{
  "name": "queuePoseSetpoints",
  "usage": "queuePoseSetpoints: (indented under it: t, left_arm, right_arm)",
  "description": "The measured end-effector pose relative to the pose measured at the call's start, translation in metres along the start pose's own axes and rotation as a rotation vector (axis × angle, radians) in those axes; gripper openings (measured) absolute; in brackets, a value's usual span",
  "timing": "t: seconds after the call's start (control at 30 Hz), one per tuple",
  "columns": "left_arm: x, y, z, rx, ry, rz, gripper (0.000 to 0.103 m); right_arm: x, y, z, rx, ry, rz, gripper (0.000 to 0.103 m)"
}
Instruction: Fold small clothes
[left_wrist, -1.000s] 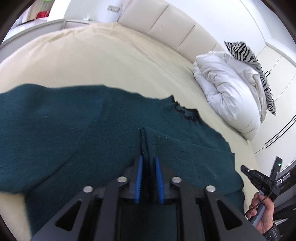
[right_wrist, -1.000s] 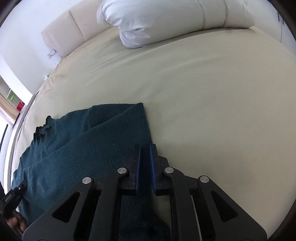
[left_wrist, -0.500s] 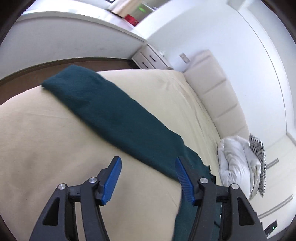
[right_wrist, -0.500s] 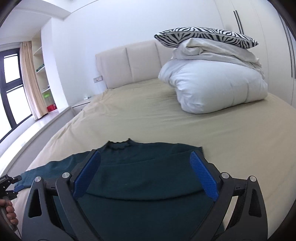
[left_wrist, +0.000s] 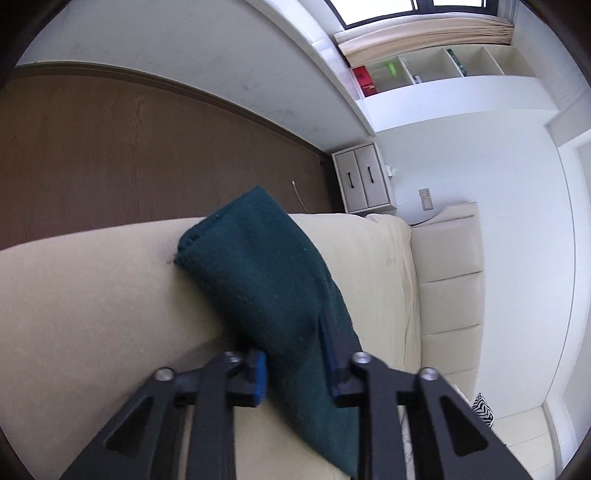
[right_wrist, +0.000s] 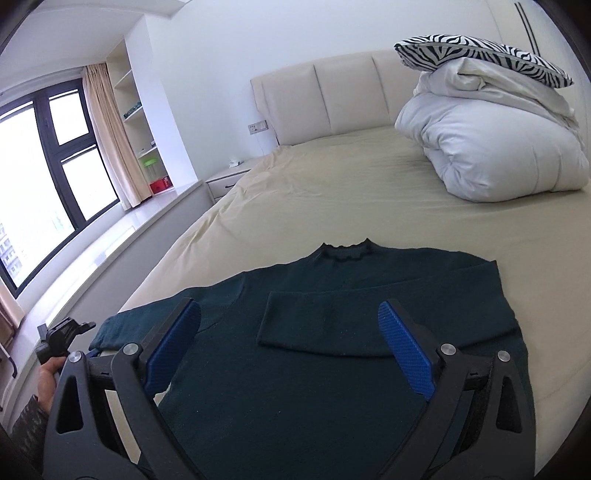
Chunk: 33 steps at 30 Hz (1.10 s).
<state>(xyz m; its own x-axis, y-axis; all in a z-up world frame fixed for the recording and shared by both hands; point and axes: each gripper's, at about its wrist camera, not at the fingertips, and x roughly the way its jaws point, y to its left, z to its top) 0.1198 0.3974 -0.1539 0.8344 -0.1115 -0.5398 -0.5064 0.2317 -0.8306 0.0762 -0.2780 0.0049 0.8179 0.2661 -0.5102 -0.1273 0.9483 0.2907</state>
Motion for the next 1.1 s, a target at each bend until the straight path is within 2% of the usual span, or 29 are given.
queuePoseSetpoints:
  t: [0.07,0.1,0.23,0.33,0.4,0.5,0.57,0.63,0.67,0.73,0.83,0.97,1.1]
  left_arm:
    - [0.004,-0.012,-0.001,0.041,0.0,0.031,0.009]
    - [0.003,-0.028,-0.006,0.098,-0.009,0.035,0.008]
    - [-0.002,-0.115,-0.061,0.404,-0.005,0.014,0.008]
    - [0.004,-0.188,-0.143,0.713,0.055,-0.02,0.008]
    - [0.015,-0.226,-0.217,0.923,0.124,-0.035,0.009]
    - [0.033,-0.238,-0.316,1.142,0.198,-0.011,0.009]
    - [0.054,-0.23,-0.366,1.211,0.29,0.009,0.018]
    - [0.072,-0.212,-0.402,1.258,0.388,0.045,0.056]
    - [0.069,-0.202,-0.414,1.281,0.405,0.064,0.061]
    - [0.066,-0.192,-0.425,1.316,0.409,0.092,0.065]
    - [0.043,-0.178,-0.413,1.29,0.414,0.054,0.077]
    - [0.015,-0.164,-0.368,1.214,0.384,0.004,0.078]
    - [0.005,-0.15,-0.307,1.034,0.346,0.002,0.076]
  right_arm:
    - [-0.001,-0.011,-0.003,0.035,0.013,0.003,0.084]
    - [-0.003,-0.016,-0.005,0.054,0.018,0.006,0.083]
    - [-0.013,-0.048,-0.014,0.109,0.018,-0.009,0.082]
    - [-0.017,-0.082,-0.02,0.167,0.021,-0.02,0.082]
    - [-0.02,-0.102,-0.025,0.204,0.018,-0.028,0.082]
    - [-0.025,-0.129,-0.031,0.242,0.021,-0.035,0.082]
    - [-0.027,-0.145,-0.036,0.267,0.036,-0.037,0.082]
    - [-0.023,-0.158,-0.041,0.288,0.066,-0.039,0.082]
    - [-0.02,-0.163,-0.044,0.295,0.08,-0.035,0.082]
    - [-0.011,-0.17,-0.047,0.3,0.12,-0.032,0.082]
    - [0.012,-0.174,-0.05,0.316,0.183,0.003,0.082]
    - [0.051,-0.162,-0.05,0.33,0.246,0.084,0.082]
    - [0.097,-0.131,-0.043,0.302,0.33,0.167,0.082]
